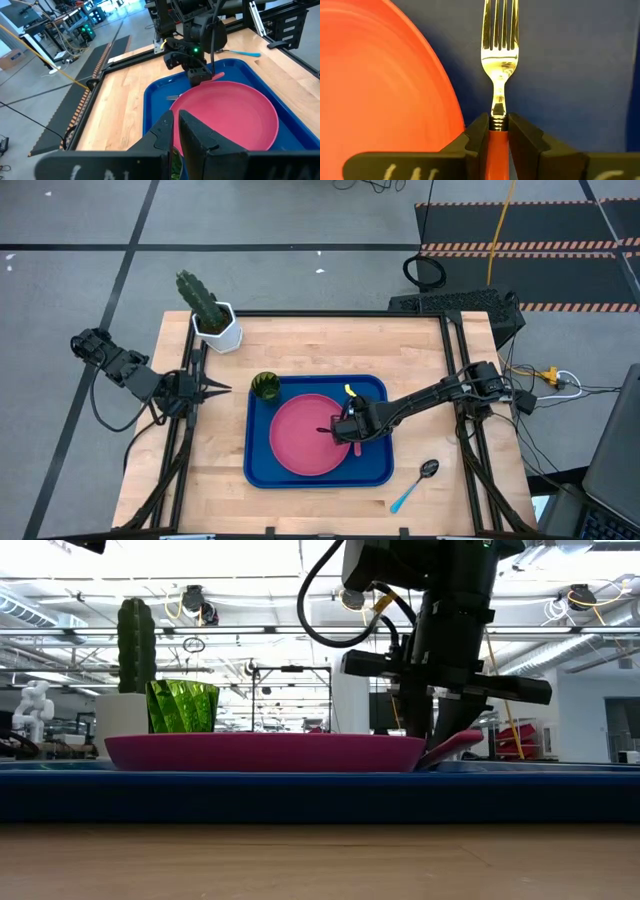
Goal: Pick and place plate/cup/fork/spoon on tray
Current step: Put the pink fork on the right side of the plate on the blue serving tray, then put the blue spoon on the right side of the pink fork on the blue serving tray
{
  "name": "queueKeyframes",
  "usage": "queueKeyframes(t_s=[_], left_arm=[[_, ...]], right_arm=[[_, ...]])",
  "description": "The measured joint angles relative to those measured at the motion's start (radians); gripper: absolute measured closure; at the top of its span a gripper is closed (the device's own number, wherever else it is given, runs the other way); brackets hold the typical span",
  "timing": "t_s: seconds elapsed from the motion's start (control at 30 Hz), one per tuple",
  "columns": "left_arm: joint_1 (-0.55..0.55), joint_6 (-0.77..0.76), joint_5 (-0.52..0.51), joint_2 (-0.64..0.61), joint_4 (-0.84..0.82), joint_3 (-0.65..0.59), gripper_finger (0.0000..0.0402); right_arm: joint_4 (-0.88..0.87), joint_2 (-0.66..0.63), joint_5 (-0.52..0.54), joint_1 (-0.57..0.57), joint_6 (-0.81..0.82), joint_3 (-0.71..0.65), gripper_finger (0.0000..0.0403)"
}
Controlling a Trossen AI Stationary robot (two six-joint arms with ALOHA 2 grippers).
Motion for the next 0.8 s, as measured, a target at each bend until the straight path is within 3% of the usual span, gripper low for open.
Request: queueKeyframes(t_s=[0.23, 0.57, 0.8], left_arm=[[0.0, -0.002, 0.011, 0.0, -0.003, 0.0, 0.0369], [0.0, -0.003, 0.012, 0.0, -0.004, 0.0, 0.0369], [0.0, -0.004, 0.013, 0.0, -0.004, 0.0, 0.0369]], right_arm=[[-0.002, 0.0, 0.0, 0.0, 0.0, 0.0, 0.0342], [-0.017, -0.001, 0.0, 0.0, 0.01, 0.0, 0.0287], [-0.058, -0.001, -0.001, 0.0, 0.009, 0.001, 0.0278]])
